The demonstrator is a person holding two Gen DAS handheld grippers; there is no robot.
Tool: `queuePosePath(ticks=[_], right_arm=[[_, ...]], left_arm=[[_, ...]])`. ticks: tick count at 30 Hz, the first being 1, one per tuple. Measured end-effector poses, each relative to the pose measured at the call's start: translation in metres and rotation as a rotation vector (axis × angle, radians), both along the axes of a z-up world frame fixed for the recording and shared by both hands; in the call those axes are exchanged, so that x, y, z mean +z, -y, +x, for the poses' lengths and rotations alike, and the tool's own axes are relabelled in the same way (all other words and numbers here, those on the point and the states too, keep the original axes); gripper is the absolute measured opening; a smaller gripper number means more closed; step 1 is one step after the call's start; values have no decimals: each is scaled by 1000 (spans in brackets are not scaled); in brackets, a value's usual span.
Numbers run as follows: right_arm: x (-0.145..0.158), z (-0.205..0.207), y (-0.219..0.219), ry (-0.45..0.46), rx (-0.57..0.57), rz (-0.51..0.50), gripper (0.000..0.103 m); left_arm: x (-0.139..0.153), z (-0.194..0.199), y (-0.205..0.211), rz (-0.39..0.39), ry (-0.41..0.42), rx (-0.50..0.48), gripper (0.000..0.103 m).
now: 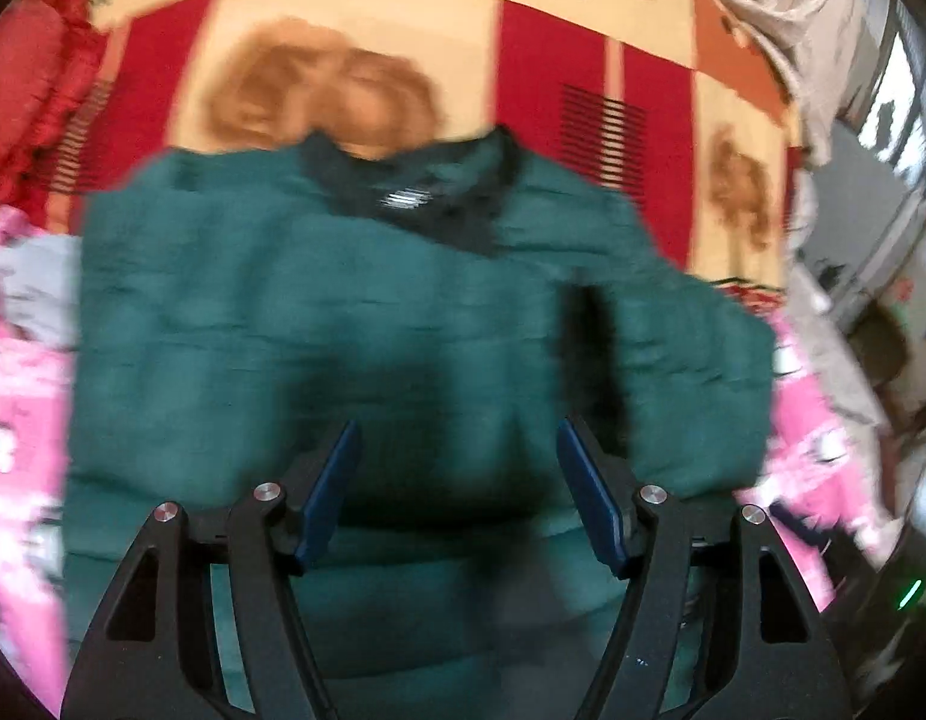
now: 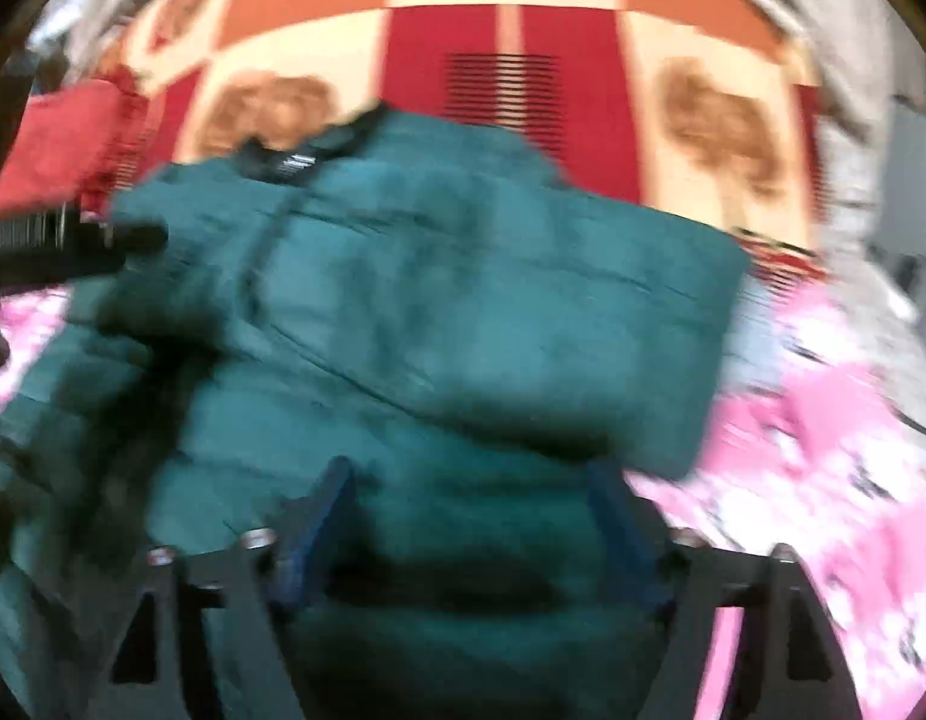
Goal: Fold large clothes
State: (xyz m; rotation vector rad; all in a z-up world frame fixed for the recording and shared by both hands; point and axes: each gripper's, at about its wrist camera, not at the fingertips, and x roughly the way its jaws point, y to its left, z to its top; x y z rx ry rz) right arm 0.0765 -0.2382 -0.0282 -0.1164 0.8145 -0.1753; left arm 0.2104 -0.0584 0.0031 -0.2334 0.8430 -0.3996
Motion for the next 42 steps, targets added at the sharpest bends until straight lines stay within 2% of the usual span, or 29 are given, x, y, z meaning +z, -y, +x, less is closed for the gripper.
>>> queuePosePath(ticks=[2, 5, 9, 13, 15, 17, 20, 23, 27, 30, 34, 37, 40, 42], right_arm=[[-10, -13, 8, -10, -27, 6, 82], [-23, -29, 21, 58, -28, 90, 83], [-26, -32, 29, 82, -44, 136, 88], [-27, -28, 29, 93, -45, 163, 89], [-28, -28, 30, 99, -46, 167, 89], [-28, -28, 30, 103, -48, 157, 89], [-29, -29, 29, 104, -49, 150, 89], [-30, -29, 29, 103, -49, 154, 89], [-30, -28, 29, 102, -49, 157, 89], [-30, -28, 29, 101, -49, 160, 90], [-31, -28, 30, 98, -50, 163, 90], [-31, -28, 31, 96, -51, 164, 90], [-31, -27, 33, 79, -52, 182, 90], [-31, -24, 40, 40, -54, 233, 92]], left_arm=[[-3, 4, 22, -61, -25, -44, 68], [-4, 7, 47, -89, -24, -98, 68], [-10, 17, 72, -87, -28, -161, 68], [-26, 30, 84, -56, -48, -159, 66], [-30, 32, 88, -25, -49, -145, 15], [-28, 28, 86, -21, -41, -128, 10], [-13, 15, 74, -18, 11, -103, 9], [12, 2, 47, -56, 69, -74, 9], [48, -16, -15, -105, 148, 3, 8], [60, -19, -67, -80, 184, 83, 8], [47, -13, -131, -59, 145, 204, 8], [14, -4, -146, -35, 52, 196, 9], [-11, -3, -155, -33, -23, 209, 16], [-18, -9, -162, -63, -50, 241, 32]])
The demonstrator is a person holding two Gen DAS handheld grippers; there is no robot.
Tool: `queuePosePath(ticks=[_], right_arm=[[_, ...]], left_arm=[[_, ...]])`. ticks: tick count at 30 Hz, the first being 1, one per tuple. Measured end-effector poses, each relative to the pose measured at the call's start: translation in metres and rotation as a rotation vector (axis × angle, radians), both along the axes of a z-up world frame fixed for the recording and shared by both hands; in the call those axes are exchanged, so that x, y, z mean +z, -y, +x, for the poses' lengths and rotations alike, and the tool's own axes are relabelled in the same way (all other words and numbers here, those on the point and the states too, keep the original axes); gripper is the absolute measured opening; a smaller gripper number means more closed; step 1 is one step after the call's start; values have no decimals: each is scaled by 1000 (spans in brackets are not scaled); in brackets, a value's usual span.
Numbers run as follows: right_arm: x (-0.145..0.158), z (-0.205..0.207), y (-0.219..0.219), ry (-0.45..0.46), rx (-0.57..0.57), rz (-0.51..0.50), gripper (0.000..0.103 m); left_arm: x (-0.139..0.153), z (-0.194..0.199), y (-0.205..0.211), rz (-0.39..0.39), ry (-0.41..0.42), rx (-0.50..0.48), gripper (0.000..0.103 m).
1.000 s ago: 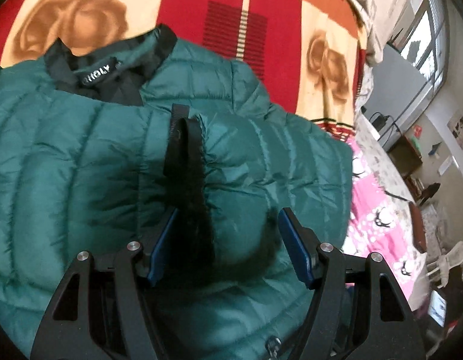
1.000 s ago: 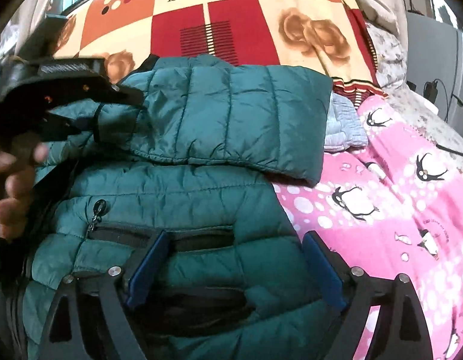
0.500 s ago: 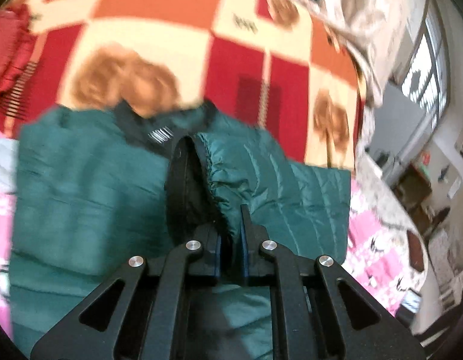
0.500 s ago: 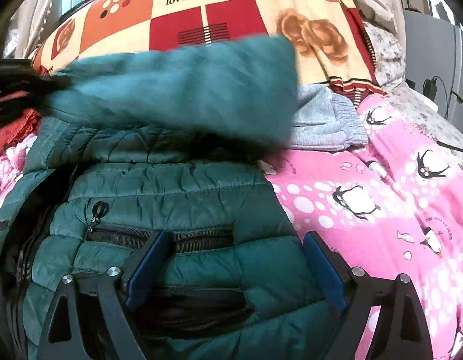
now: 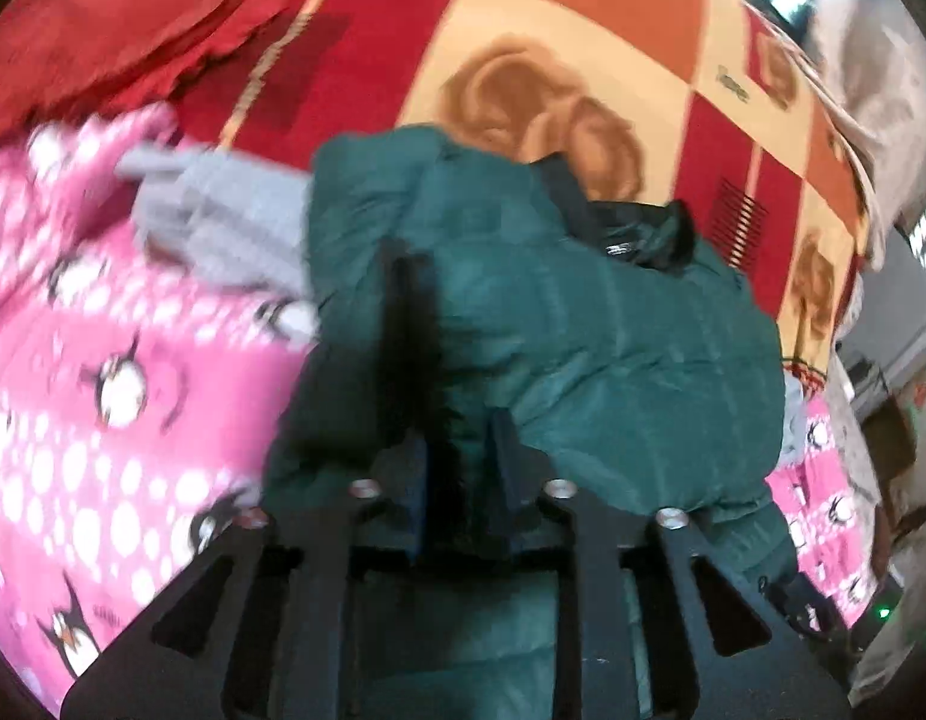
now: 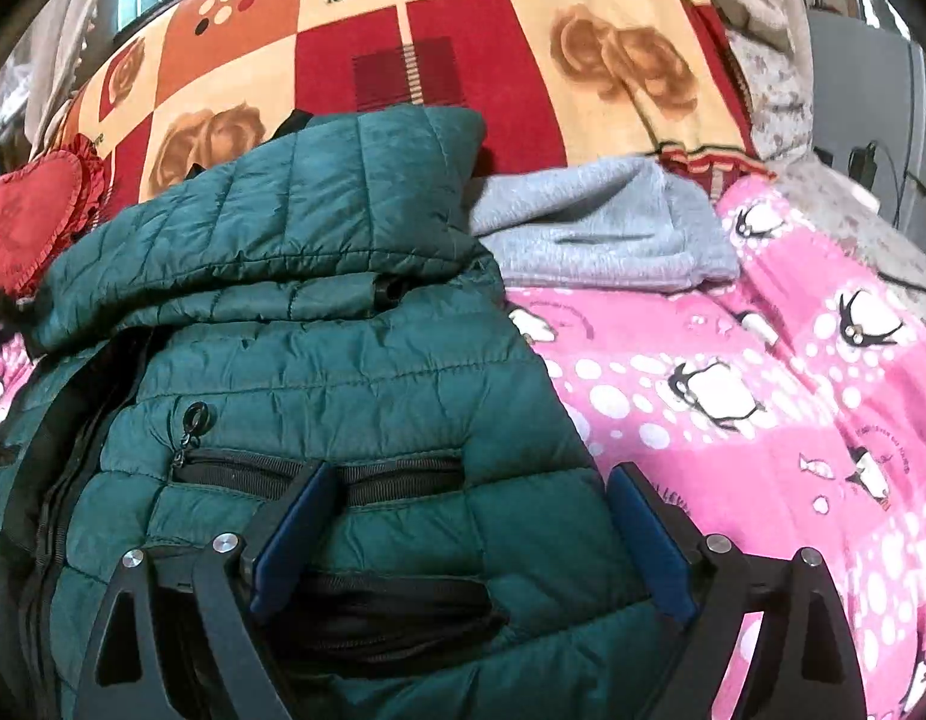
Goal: Fold large clothes
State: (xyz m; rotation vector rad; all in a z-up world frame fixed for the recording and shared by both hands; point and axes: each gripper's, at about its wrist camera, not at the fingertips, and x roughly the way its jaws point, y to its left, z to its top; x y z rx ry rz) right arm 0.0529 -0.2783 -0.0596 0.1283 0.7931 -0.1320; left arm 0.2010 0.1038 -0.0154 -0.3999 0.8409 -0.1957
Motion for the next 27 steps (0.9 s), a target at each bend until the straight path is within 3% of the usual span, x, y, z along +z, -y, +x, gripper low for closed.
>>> queuePosePath(ticks=[2, 3, 6, 7, 8, 9, 11, 13, 16, 18, 21, 22, 24, 27], right_arm=[[6, 5, 11, -67, 3, 84, 91], [17, 3, 17, -52, -6, 114, 87], [57, 0, 22, 88, -7, 111, 83], [74, 7, 19, 137, 17, 101, 79], [82, 16, 15, 148, 50, 98, 68], [88, 33, 7, 136, 96, 80, 56], [93, 60, -9, 126, 144, 22, 43], [96, 88, -28, 146, 195, -16, 43], [92, 123, -46, 145, 295, 8, 43], [74, 154, -54, 80, 335, -24, 43], [31, 181, -38, -48, 263, -116, 43], [11, 186, -24, -91, 241, -75, 43], [7, 184, -12, -74, 235, -3, 43], [12, 186, -17, -112, 258, -42, 44]], left_arm=[[4, -14, -16, -14, 34, 67, 34], [10, -24, -25, 0, 65, 122, 34], [32, -42, -37, 34, 168, 233, 34], [38, -42, -35, 45, 190, 230, 34], [44, -39, -29, 53, 205, 208, 34], [48, -34, -21, 49, 215, 176, 34], [53, -23, -3, 30, 233, 97, 34], [51, -8, 17, 72, 236, 32, 34], [33, 15, 32, 163, 184, 44, 34], [17, 28, 29, 157, 126, 75, 34], [-13, 41, 26, 124, 44, 89, 35], [-23, 44, 27, 96, 31, 65, 38], [-33, 45, 33, 92, 27, 39, 39], [-36, 42, 35, 115, 42, 52, 39]])
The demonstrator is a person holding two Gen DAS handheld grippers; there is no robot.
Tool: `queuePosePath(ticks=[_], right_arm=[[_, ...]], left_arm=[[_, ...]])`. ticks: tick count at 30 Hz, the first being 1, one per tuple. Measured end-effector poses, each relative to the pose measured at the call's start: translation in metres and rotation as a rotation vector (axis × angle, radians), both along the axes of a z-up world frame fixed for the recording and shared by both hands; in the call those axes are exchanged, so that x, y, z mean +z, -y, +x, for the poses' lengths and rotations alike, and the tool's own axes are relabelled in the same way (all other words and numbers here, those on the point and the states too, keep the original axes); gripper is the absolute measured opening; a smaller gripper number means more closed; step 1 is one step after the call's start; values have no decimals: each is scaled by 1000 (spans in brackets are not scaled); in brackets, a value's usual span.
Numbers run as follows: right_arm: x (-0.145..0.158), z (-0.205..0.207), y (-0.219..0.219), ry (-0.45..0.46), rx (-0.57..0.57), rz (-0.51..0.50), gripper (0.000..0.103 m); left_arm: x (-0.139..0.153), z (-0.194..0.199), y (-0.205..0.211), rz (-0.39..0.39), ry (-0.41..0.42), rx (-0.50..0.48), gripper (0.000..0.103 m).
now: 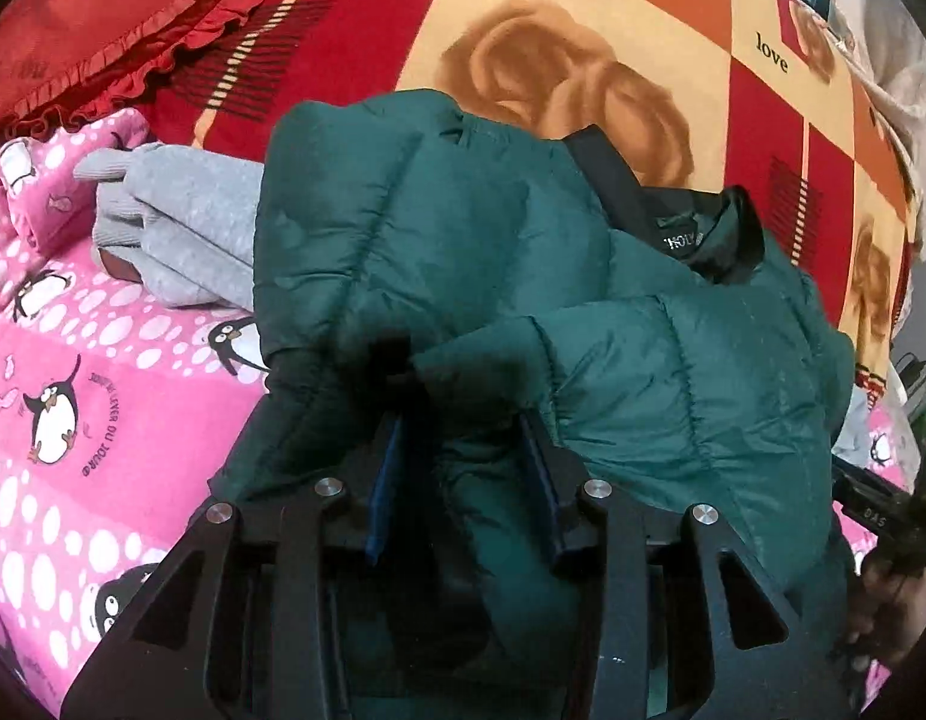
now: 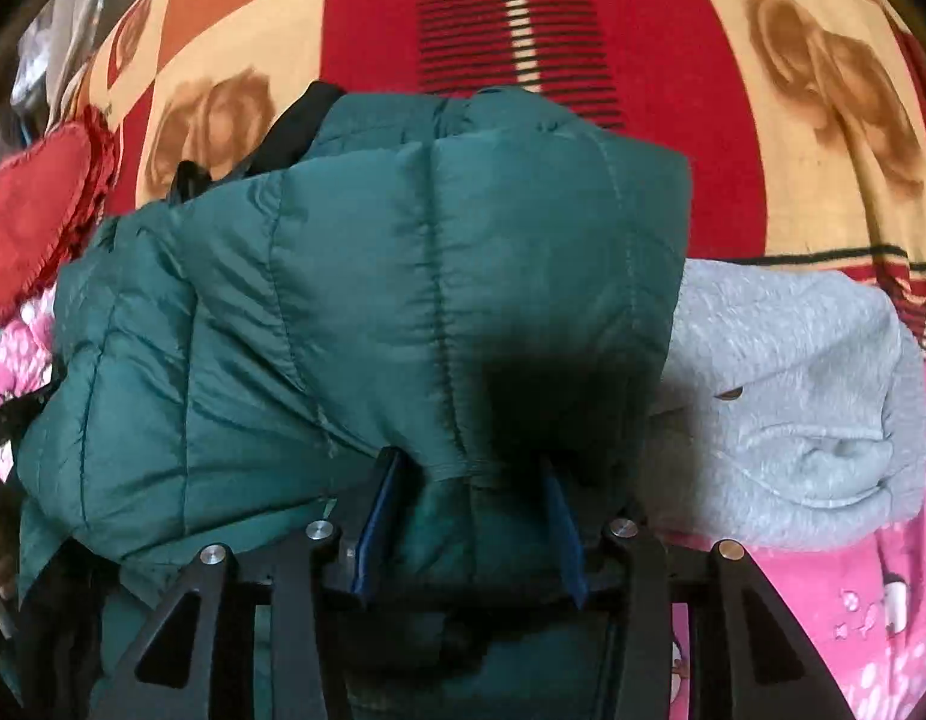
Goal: Fold large clothes
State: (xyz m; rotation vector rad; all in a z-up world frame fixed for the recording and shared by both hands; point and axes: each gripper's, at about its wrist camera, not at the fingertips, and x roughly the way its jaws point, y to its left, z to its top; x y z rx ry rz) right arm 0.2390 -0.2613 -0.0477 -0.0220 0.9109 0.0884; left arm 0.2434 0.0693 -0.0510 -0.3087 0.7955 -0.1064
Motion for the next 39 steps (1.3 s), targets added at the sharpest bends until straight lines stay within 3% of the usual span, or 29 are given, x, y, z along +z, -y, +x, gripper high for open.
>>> queuePosePath(ticks=[2, 5, 7, 11, 12, 15, 19, 22, 25, 26, 27, 28, 31, 32, 34, 36, 39], right_arm=[[18, 1, -5, 22, 6, -20, 44], [65, 3, -2, 212, -46, 48, 44], [74, 18, -3, 238, -70, 84, 44], [25, 71, 0, 56, -142, 21, 44], [15, 73, 5, 53, -157, 47, 45], [23, 65, 6, 62, -170, 56, 45], [64, 15, -3, 127, -128, -37, 45], [82, -29, -13, 120, -42, -25, 46], [80, -81, -21, 89, 38, 0, 48], [73, -99, -23, 77, 55, 11, 49], [66, -116, -24, 65, 68, 19, 49], [59, -138, -24, 42, 84, 37, 49], [30, -184, -22, -38, 105, 85, 61], [19, -199, -20, -73, 115, 76, 71], [-8, -215, -23, -114, 120, 23, 72], [-12, -236, -23, -57, 115, 2, 72], [-4, -251, -16, -60, 83, 16, 72]], left_arm=[[0, -2, 0, 13, 6, 14, 39], [0, -5, 3, 26, 12, 21, 39], [-1, -3, 5, 34, 15, 25, 39], [-3, -2, 5, 31, 13, 24, 39], [-3, -1, 5, 29, 13, 20, 39], [-3, 0, 6, 31, 7, 19, 39], [0, 8, 2, 4, -28, 2, 39], [18, 5, -12, -30, -84, -9, 39], [52, -29, -34, -91, -31, -45, 40], [62, -47, -40, -65, -6, -71, 51], [66, -60, -44, -43, 5, -84, 68], [68, -75, -48, -27, 14, -101, 72], [61, -122, -65, -15, 5, -161, 73], [54, -136, -72, -18, -2, -159, 73], [32, -156, -79, -27, -61, -153, 72], [10, -168, -76, -13, -143, -162, 72], [0, -193, -62, 115, -87, -201, 73]])
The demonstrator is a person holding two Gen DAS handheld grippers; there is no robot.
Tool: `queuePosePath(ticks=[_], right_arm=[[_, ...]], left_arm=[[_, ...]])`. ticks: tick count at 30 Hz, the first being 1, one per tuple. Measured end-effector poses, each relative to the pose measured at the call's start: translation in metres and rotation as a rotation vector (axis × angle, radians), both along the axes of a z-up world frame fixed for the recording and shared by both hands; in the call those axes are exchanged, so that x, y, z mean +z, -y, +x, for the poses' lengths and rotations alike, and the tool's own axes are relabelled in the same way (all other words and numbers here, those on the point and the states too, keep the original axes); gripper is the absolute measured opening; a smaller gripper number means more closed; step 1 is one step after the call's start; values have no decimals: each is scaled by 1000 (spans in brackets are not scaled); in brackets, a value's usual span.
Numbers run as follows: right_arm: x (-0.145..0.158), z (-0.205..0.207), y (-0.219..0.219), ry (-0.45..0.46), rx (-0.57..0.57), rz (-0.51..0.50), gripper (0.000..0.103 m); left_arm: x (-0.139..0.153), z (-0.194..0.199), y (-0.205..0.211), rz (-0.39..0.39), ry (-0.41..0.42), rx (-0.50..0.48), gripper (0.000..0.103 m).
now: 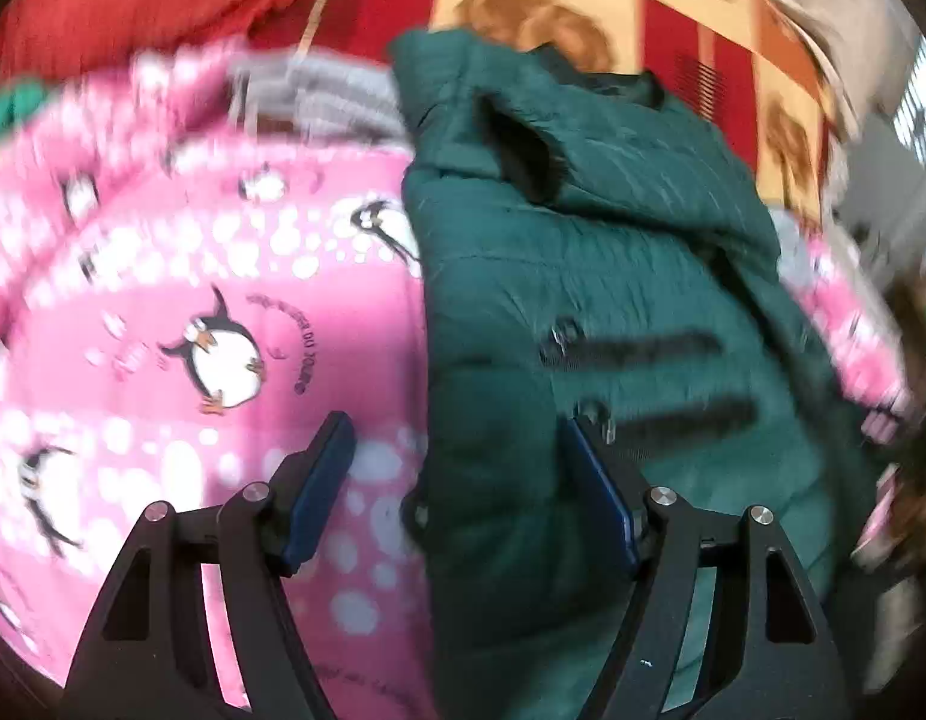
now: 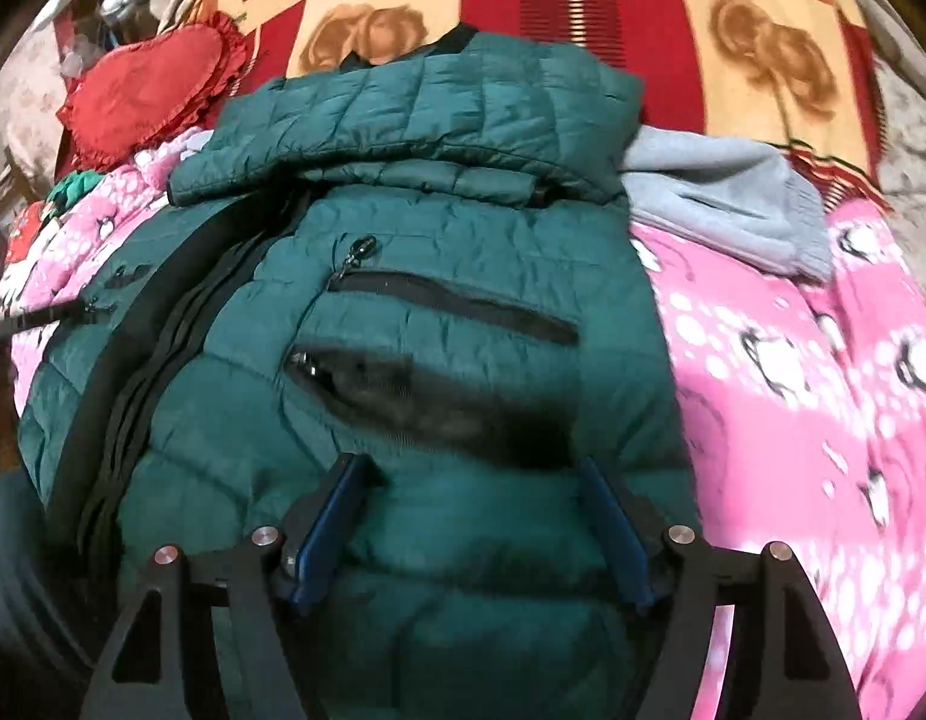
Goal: Fold large clothes
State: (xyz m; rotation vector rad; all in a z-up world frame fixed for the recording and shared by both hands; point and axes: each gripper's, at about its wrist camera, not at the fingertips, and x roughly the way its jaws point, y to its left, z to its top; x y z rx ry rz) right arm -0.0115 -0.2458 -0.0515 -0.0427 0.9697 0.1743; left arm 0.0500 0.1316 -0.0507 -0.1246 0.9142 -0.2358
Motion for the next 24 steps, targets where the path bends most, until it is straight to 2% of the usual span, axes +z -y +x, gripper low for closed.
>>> queuePosePath(ticks=[2, 5, 9, 11, 16, 20, 22, 23, 24], right_arm=[[10, -8, 8, 23, -16, -4, 72], [15, -21, 28, 49, -62, 2, 73], [-17, -31, 62, -10, -114, 134, 76], [-22, -43, 74, 35, -128, 236, 78], [-23, -56, 75, 57, -21, 354, 79], [-22, -42, 72, 78, 44, 473, 79], [-25, -31, 72, 91, 54, 513, 76], [-26, -26, 71, 91, 55, 510, 72], [-29, -22, 68, 88, 52, 496, 71]], left_arm=[[1, -11, 4, 22, -7, -16, 73], [1, -27, -4, -63, -32, -13, 73], [-15, -45, 2, -202, -90, -91, 75], [-17, -52, 10, -189, -46, -118, 82], [-20, -33, 3, -284, -29, -88, 83], [-16, -23, 1, -309, -44, -100, 83], [-11, -25, 2, -325, -35, -119, 70], [-9, -27, 1, -322, -32, -115, 56], [-8, -27, 0, -322, -30, -108, 51]])
